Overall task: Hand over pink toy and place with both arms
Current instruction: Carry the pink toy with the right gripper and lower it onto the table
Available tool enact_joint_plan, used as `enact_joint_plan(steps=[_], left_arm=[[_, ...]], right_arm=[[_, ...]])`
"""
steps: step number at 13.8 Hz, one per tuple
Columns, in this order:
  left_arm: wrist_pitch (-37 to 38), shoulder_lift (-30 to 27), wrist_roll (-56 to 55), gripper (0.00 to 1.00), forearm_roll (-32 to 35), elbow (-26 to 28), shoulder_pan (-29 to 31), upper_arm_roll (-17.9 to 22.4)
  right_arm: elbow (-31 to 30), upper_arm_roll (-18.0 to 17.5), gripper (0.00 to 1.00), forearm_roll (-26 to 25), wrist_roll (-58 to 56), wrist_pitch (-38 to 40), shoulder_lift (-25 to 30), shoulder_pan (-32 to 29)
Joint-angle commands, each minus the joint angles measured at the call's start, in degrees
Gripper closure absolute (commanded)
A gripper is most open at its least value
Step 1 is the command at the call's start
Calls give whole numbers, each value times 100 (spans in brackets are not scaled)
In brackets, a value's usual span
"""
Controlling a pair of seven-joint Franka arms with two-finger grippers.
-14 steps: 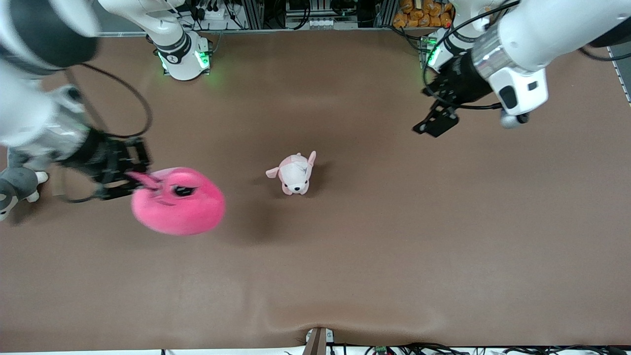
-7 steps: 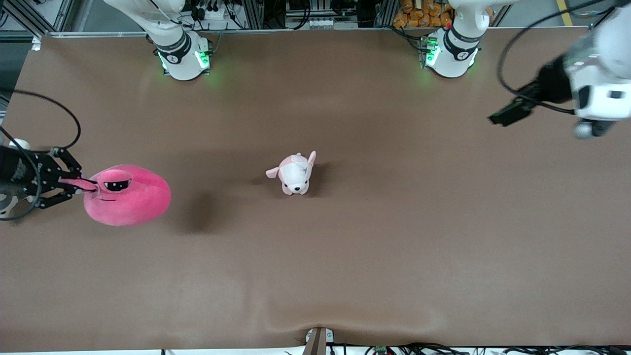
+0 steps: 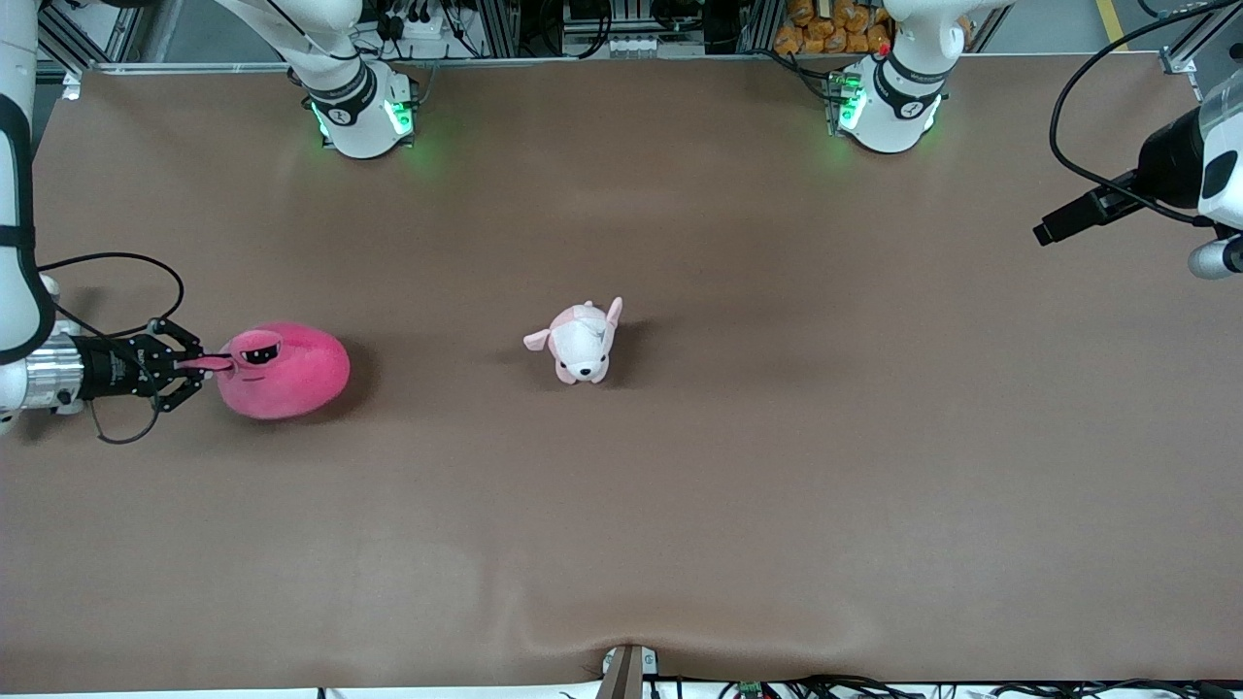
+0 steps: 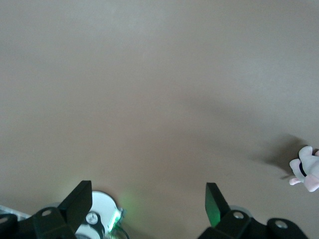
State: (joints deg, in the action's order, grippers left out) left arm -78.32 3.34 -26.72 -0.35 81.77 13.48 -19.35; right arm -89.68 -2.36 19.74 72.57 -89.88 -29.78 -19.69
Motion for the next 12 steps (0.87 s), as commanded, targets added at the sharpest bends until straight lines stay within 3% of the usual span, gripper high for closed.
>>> enact_joint_plan(steps=[1, 2, 3, 4, 5, 7, 8, 12], left_arm=[[-602, -350, 753, 0, 96, 487, 41, -34], [-875, -499, 1052, 0, 96, 742, -160, 183], [-1078, -657, 1368, 0, 96, 1005, -649, 699], [-1132, -772, 1563, 0, 96, 1182, -1141, 1252], [-1132, -825, 1582, 0, 105, 1271, -1311, 1423], [-1158, -1131, 1565, 0, 105, 1664, -1435, 1451], [-1281, -1299, 1556, 0, 105, 1885, -1497, 1477], [-1107, -1502, 1591, 0, 140, 1940, -1445, 1460]], right_arm=[[-120, -107, 77, -188, -85, -12, -27, -149], [-111, -116, 70, -451, -155, -12, -80, -149], [-111, -116, 58, -576, -295, -3, -107, -149], [-102, -107, 37, -586, -479, 23, -107, -149], [-76, -107, 18, -594, -542, 32, -107, -149], [143, -124, 0, -594, -543, 110, -63, -88], [387, -133, 0, -560, -595, 189, -45, -79], [1468, -291, 0, -532, -946, 1409, -1, 156]])
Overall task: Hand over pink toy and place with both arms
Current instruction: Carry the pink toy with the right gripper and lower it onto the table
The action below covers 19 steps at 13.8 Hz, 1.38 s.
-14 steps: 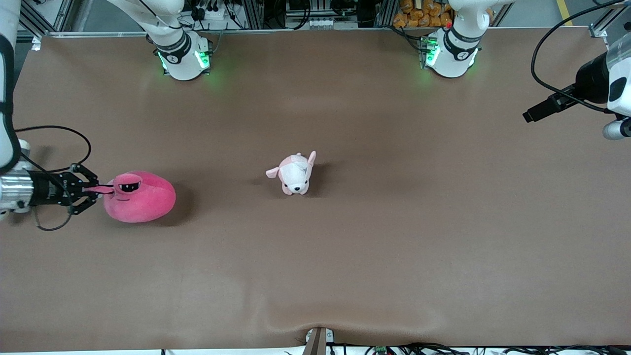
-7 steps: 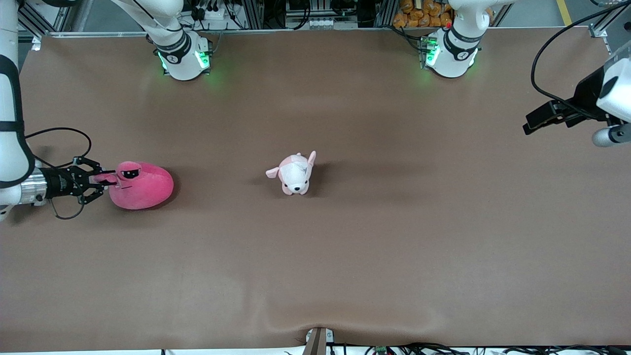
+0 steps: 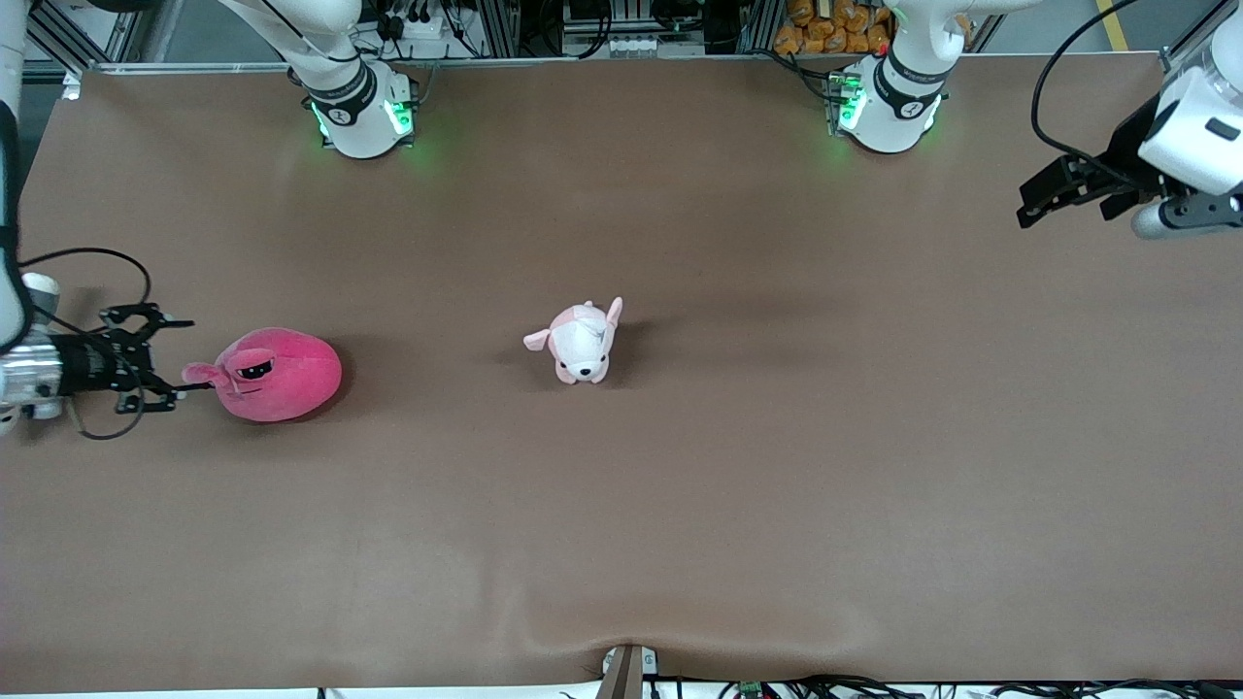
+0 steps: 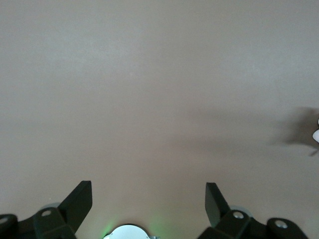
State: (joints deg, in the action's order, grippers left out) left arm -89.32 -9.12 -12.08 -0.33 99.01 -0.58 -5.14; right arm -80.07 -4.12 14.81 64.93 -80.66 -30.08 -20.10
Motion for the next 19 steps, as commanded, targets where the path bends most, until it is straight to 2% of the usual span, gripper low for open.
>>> enact_joint_plan(steps=[1, 2, 4, 6, 8, 11, 13, 14, 16, 19], left_arm=[[11, -257, 170, 0, 234, 172, -39, 30], [37, -266, 293, 0, 313, 137, -39, 30], [195, -205, 478, 0, 314, -99, -21, 65], [310, -195, 505, 0, 305, -206, -4, 83], [389, -204, 513, 0, 305, -250, -12, 83], [398, -178, 487, 0, 305, -276, -4, 101], [407, -160, 697, 0, 314, -285, 58, 101], [407, -160, 742, 0, 305, -294, 93, 101], [407, -160, 768, 0, 305, -294, 137, 101], [398, -152, 733, 0, 314, -399, 137, 92]], right_arm=[[797, -142, 0, -13, -244, 708, 28, 269], [1000, -203, 0, -30, -305, 980, 72, 339], [1282, -361, 0, -65, -943, 1263, 501, 576], [1310, -423, 0, -13, -1778, 1316, 1167, 647], [1327, -502, 0, -13, -2752, 1841, 1565, 648], [1231, -668, 0, -442, -4318, 2186, 2390, 726], [1169, -879, 0, -1484, -4926, 2082, 2472, 1172], [1143, -889, 0, -1742, -5346, 1968, 2472, 1331], [898, -889, 0, -1779, -6051, 1748, 2498, 1325], [853, -872, 0, -1753, -6458, 1642, 2542, 1315]])
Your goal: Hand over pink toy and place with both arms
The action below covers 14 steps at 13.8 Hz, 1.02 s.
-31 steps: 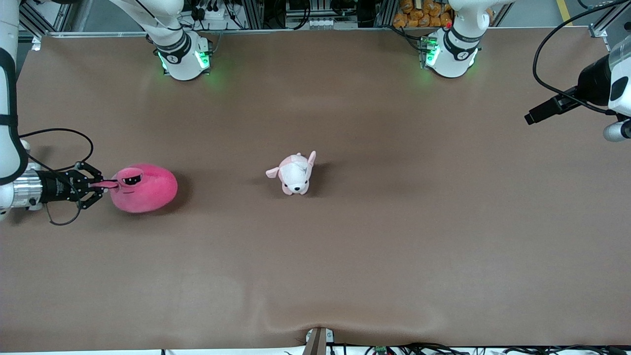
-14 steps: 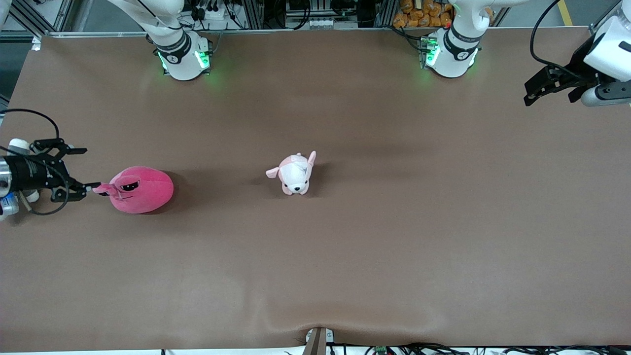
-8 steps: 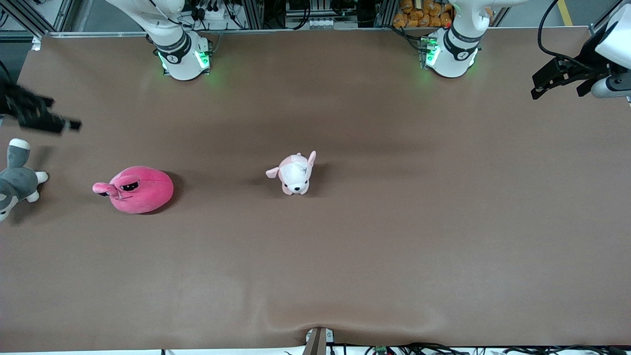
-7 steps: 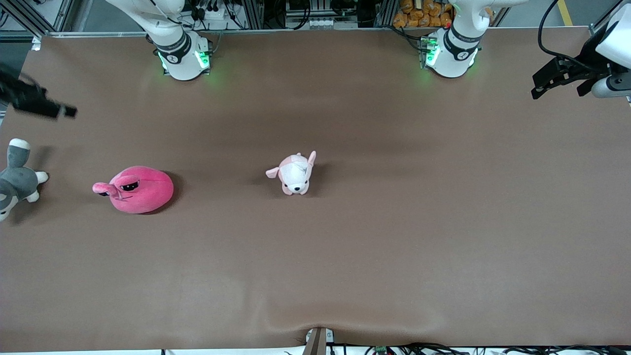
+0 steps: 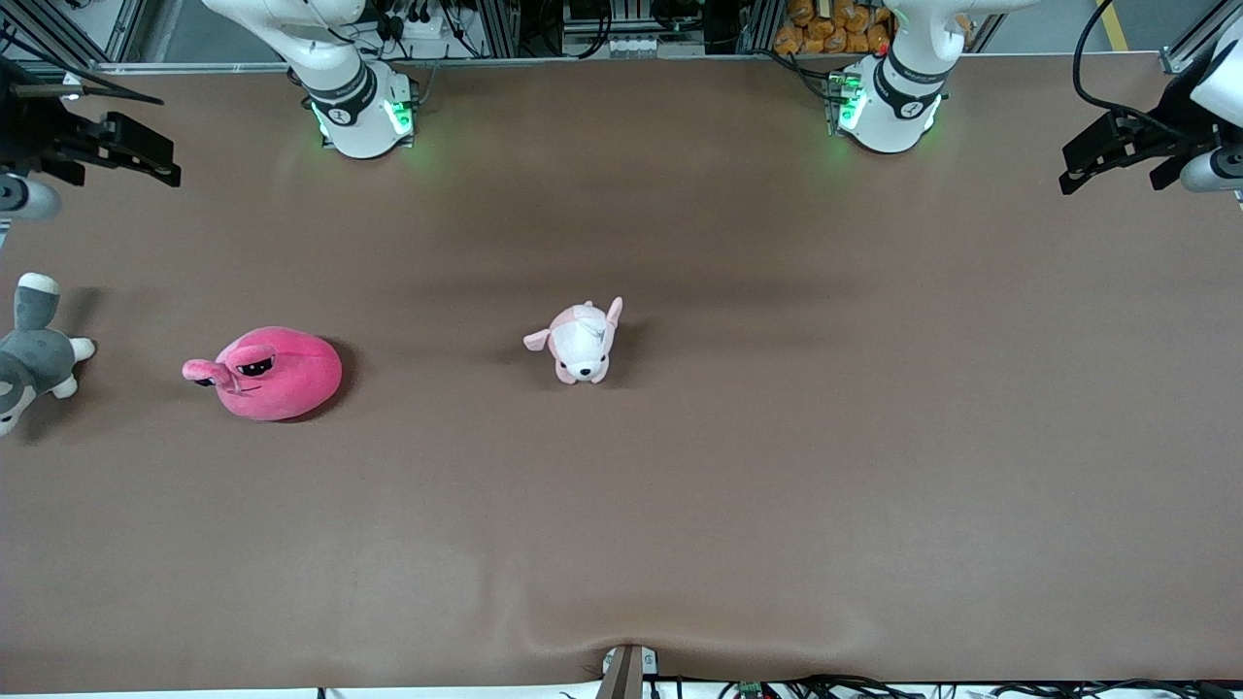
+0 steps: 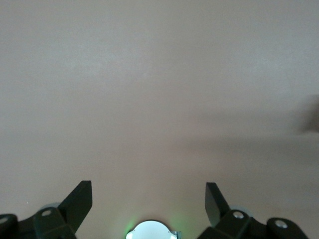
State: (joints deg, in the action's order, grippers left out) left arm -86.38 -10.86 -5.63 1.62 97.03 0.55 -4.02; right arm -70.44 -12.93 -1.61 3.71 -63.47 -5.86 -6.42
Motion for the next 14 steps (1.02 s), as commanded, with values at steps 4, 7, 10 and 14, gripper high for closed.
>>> enact_joint_plan(steps=[4, 7, 10, 14], left_arm=[[130, 58, 185, 0, 128, -272, 50, -11], [245, 76, 316, 0, 154, -343, 50, -20], [245, 128, 687, 0, 137, -351, 59, -11], [245, 181, 188, 0, 137, -430, 42, -11]], right_arm=[[-1083, 36, 0, 46, -667, -867, 768, -429], [-1209, 36, 0, 170, -1530, -1009, 849, -624], [-1069, -8, 0, 135, -1505, -1009, 823, -562], [-603, -8, 0, 126, -1513, -957, 691, -562]])
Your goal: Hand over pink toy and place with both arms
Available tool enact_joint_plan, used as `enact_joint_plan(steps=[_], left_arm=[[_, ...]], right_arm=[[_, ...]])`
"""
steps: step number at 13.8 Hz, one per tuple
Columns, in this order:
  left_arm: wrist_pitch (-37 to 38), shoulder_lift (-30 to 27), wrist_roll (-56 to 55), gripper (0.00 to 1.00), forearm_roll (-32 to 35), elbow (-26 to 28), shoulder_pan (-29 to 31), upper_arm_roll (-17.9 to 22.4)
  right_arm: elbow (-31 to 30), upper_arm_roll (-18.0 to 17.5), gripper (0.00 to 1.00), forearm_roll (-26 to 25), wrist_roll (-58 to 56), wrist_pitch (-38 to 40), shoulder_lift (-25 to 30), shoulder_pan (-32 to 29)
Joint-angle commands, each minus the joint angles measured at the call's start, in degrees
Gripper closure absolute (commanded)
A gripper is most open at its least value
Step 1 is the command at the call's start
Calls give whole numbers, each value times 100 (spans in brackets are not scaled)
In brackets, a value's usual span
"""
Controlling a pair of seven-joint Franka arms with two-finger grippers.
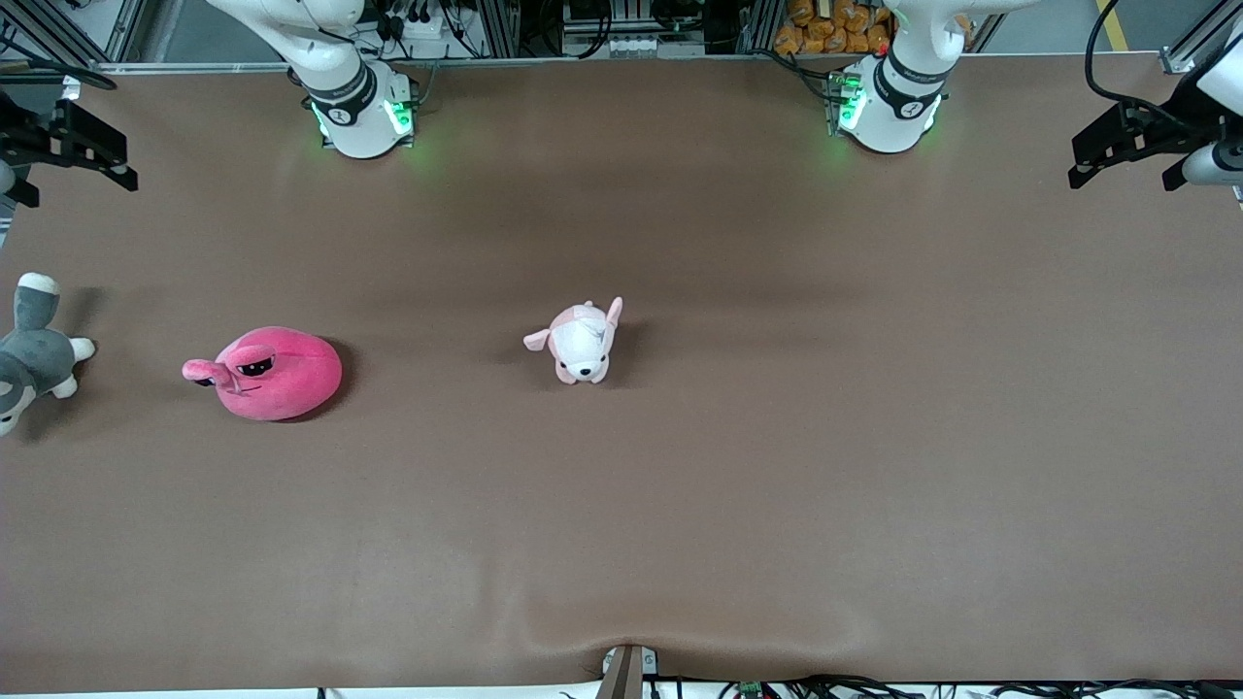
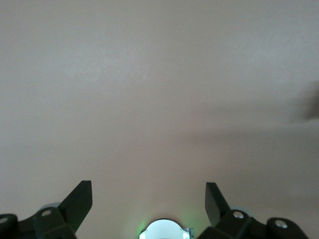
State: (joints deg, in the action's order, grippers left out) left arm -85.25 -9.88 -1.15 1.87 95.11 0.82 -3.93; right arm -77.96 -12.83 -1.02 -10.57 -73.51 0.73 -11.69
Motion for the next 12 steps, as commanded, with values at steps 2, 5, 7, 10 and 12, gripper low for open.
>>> enact_joint_plan(steps=[2, 5, 7, 10, 12], left_arm=[[131, 109, -377, 0, 120, -317, 15, -20], [149, 162, -307, 0, 120, -406, 15, -29], [158, 162, -316, 0, 120, -406, 15, -29], [228, 179, -316, 0, 120, -397, 15, -29], [228, 188, -307, 0, 120, -397, 15, -38]], right_arm=[[150, -27, 0, 102, -77, 38, 32, 8], [150, -27, 0, 94, -50, 3, 32, 17], [150, -27, 0, 94, -50, 12, 32, 9], [150, -18, 0, 102, -50, 3, 23, -9], [150, -18, 0, 102, -42, 3, 23, -9]])
